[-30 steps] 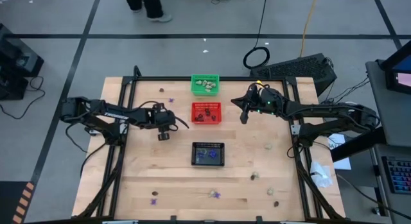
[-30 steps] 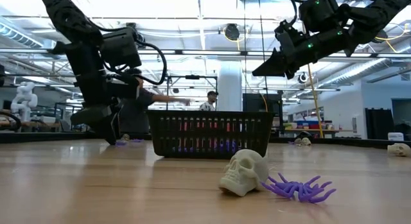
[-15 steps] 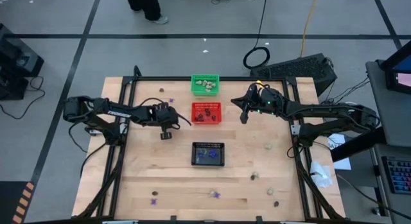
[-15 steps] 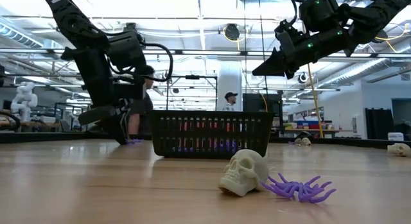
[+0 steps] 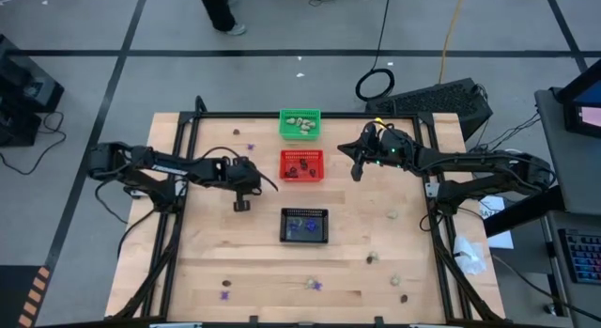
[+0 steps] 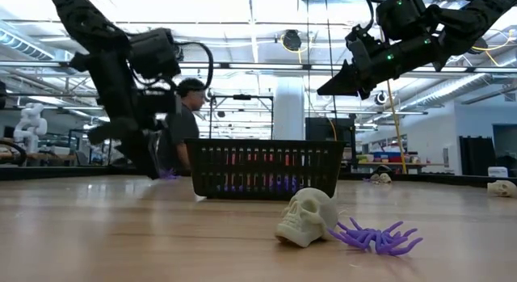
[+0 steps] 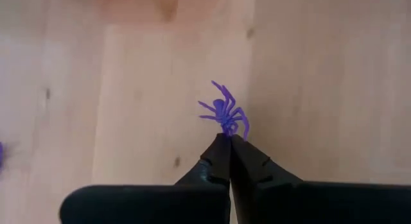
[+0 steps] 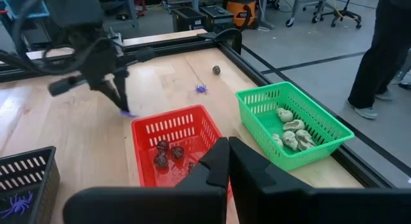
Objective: Sort Halloween decoration
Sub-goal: Put the violet spider toy into the black basket
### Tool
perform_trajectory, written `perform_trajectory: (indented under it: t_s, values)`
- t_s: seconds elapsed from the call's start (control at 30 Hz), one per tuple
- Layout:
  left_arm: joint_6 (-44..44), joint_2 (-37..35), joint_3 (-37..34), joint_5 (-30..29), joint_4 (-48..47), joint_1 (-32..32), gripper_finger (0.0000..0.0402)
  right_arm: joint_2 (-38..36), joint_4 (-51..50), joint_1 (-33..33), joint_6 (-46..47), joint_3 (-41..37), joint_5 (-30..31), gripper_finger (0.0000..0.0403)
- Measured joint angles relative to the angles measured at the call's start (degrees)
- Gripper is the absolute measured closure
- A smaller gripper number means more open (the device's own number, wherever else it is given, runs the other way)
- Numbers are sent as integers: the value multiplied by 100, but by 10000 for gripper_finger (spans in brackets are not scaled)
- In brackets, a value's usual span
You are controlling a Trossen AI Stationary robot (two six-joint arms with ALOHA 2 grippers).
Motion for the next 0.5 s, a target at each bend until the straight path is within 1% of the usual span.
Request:
perform_trajectory:
  t_s: [0.17,0.3,0.4,0.5]
  values:
    - [-320,-345,2,156,23,-388,401,0,-1,0,0,0,0,403]
    - [-850,-599,35,223,127,-678,401,0,-1,0,0,0,-2,403]
    - [-1415,-658,226,315,232,-912,401,0,-1,0,0,0,-2,403]
    - [-1572,-597,488,309,249,-1223,401,0,-1,0,0,2,-2,403]
